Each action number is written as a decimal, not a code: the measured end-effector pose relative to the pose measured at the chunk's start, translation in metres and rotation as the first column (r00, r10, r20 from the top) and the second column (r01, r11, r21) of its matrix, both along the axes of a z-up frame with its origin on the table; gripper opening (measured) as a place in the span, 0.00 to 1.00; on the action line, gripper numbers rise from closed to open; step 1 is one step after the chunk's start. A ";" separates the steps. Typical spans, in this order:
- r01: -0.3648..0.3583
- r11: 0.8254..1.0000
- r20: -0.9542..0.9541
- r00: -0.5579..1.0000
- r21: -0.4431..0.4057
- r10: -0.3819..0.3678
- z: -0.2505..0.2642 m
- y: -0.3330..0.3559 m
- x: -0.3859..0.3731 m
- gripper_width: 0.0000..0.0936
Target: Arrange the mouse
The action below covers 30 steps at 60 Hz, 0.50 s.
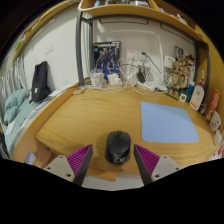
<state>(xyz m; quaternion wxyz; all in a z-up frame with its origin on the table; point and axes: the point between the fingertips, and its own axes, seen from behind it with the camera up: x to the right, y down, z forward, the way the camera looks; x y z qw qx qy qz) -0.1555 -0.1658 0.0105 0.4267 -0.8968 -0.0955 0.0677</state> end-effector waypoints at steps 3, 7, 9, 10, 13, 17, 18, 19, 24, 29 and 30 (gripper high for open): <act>0.013 1.000 0.002 1.000 -0.003 -0.013 -0.006 0.009 -0.003 0.89; 0.039 0.999 -0.003 0.999 0.012 -0.038 -0.011 0.021 -0.003 0.87; 0.056 0.998 -0.011 0.998 0.022 -0.056 -0.012 0.026 -0.002 0.82; 0.065 0.998 -0.009 0.998 0.028 -0.064 -0.012 0.028 0.000 0.76; 0.087 0.995 -0.001 0.996 0.046 -0.087 -0.013 0.034 0.004 0.58; 0.088 0.994 -0.019 0.996 0.067 -0.087 -0.013 0.037 0.003 0.51; 0.091 0.993 -0.021 0.996 0.068 -0.090 -0.012 0.040 0.002 0.51; 0.093 0.993 -0.023 0.996 0.073 -0.091 -0.012 0.039 0.002 0.51; 0.107 0.990 -0.026 0.994 0.093 -0.105 -0.011 0.037 0.004 0.47; 0.142 0.985 -0.019 0.990 0.100 -0.141 -0.012 0.039 0.006 0.40; 0.147 0.984 -0.011 0.989 0.099 -0.147 -0.012 0.039 0.007 0.37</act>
